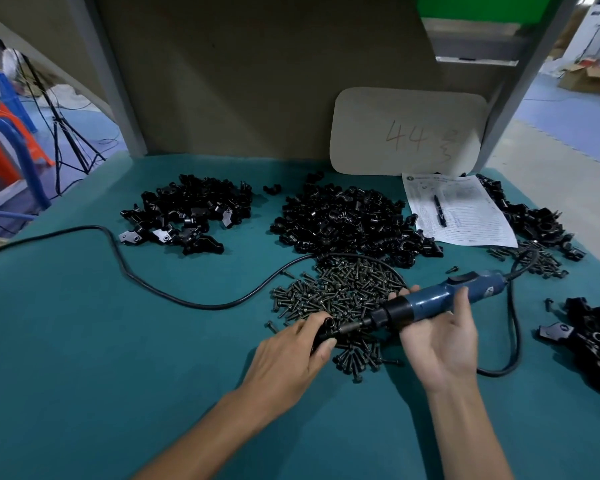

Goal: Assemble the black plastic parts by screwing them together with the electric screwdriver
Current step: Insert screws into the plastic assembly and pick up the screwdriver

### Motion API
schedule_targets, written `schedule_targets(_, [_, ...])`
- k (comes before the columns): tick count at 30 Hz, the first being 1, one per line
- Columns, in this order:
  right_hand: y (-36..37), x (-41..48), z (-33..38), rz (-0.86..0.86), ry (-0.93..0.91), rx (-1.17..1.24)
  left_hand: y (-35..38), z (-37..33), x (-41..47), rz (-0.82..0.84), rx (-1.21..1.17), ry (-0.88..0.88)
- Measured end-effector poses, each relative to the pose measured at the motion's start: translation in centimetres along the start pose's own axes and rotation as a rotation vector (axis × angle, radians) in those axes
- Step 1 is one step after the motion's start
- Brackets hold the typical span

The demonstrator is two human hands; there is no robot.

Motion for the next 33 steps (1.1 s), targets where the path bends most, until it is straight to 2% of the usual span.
schedule_targets(16, [0.3, -0.1, -0.2, -0.235, -0.035, -0.017, -0.2, -0.9, 0.0, 0.002, 0.127, 0.068])
schedule_targets(33, [0.5, 0.0, -0.3, -0.274, 0.032, -0.023, -0.4, -1.2, 0.1, 0.021, 0.116, 0.054])
Point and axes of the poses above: each hand's wrist, its own x-axis towards the middle knuckle, its own y-axis out of the palm, z = x × y, the point moved 1 cm from there along x, towards the middle knuckle, and after that the axes turned 12 degrees about -z, right-handed, at the moved point
